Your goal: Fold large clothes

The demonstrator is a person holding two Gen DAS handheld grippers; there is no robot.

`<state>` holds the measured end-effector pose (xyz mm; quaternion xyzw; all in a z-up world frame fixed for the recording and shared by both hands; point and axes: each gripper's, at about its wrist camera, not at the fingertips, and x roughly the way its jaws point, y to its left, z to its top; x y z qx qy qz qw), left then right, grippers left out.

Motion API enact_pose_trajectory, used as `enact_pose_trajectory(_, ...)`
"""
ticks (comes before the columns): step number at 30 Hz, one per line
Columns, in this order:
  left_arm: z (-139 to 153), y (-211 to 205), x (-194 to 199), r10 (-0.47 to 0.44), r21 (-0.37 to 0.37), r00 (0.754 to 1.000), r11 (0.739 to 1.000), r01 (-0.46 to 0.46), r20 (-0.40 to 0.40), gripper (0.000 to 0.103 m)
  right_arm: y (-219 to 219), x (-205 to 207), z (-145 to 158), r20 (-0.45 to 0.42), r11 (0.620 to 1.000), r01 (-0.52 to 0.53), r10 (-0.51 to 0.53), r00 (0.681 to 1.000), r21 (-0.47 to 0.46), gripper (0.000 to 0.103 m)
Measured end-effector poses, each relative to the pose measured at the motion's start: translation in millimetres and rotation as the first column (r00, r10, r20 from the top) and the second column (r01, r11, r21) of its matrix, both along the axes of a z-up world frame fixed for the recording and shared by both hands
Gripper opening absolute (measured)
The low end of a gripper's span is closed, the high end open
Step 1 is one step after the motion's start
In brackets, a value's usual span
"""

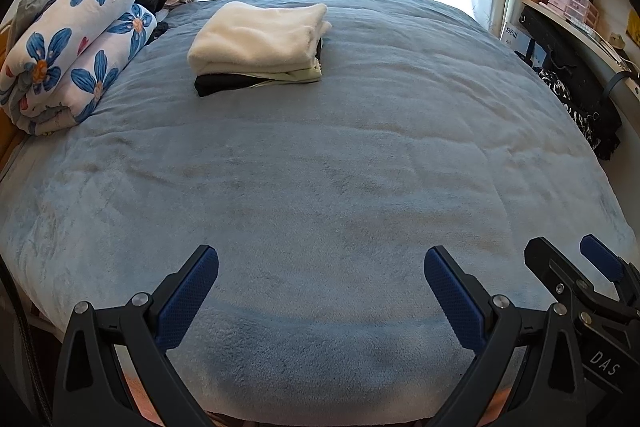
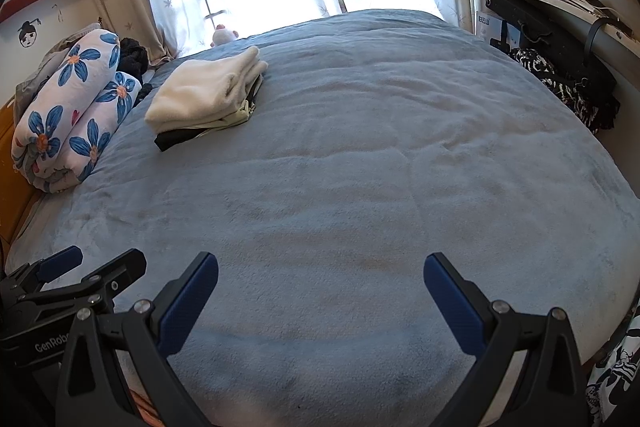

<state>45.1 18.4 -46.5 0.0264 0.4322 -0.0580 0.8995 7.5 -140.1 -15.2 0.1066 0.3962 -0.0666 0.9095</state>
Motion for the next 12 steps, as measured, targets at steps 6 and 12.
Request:
enact_pose_trajectory(6, -1.9, 2.7, 1.0, 0.002, -0.003, 1.000, 1.000, -0.002, -0.012, 0.102, -0.4, 0.0, -0.1, -0.001, 1.000, -0.001, 0.001, 1.000, -0.001, 0.103)
enact_pose_trajectory(12, -2.3, 3.6, 1.8, 0.002, -0.002, 1.000, 1.000, -0.002, -0.014, 0.102, -0.9, -1.7, -1.0, -0.002, 1.000, 0.000, 0.000, 1.000, 0.001, 0.103)
